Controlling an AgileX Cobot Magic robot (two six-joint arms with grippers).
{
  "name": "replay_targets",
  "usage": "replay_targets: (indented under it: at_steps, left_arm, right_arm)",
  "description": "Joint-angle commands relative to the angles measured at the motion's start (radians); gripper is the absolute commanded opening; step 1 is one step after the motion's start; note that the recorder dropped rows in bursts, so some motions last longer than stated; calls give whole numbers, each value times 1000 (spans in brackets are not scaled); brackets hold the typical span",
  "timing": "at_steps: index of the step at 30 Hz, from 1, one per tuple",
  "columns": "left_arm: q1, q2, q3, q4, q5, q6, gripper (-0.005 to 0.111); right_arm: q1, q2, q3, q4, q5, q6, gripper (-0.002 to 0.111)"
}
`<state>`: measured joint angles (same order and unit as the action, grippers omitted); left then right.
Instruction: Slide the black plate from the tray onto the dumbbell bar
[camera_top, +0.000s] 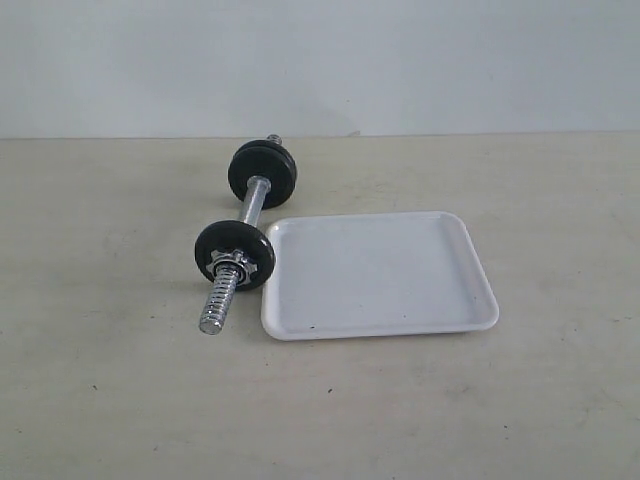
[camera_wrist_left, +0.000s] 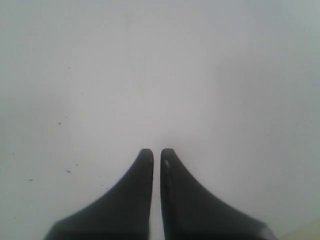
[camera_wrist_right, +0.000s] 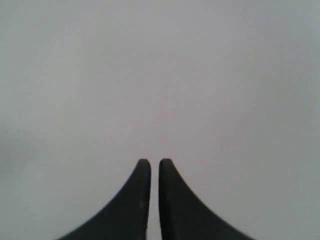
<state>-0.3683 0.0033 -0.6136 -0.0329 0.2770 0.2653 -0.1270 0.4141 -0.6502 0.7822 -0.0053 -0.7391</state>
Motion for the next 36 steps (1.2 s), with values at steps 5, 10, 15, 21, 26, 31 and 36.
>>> replay_targets:
  at_steps: [5, 10, 15, 21, 26, 31, 36]
  left_arm:
    - [-2, -3, 4, -11, 58, -71, 4]
    - [-2, -3, 29, -19, 117, -154, 4]
    - [-2, -3, 54, -38, 259, -235, 4]
    - [-2, -3, 120, -57, 281, -141, 4]
    - [-2, -3, 180, -59, 258, -167, 4]
    - [-2, -3, 217, -55, 213, -137, 4]
    - [-2, -3, 217, -63, 227, -137, 4]
  right_arm:
    - [-3, -104, 197, -132, -65, 268, 4]
    - [-3, -219, 199, -136, 112, 260, 4]
    - [-3, -363, 199, -34, 209, 164, 4]
    - [-1, -414, 211, 499, 727, -339, 4]
    - [-1, -414, 284, 846, 827, -733, 4]
    - [-1, -414, 419, 911, 439, -728, 4]
    - [-3, -414, 568, 962, 368, -677, 4]
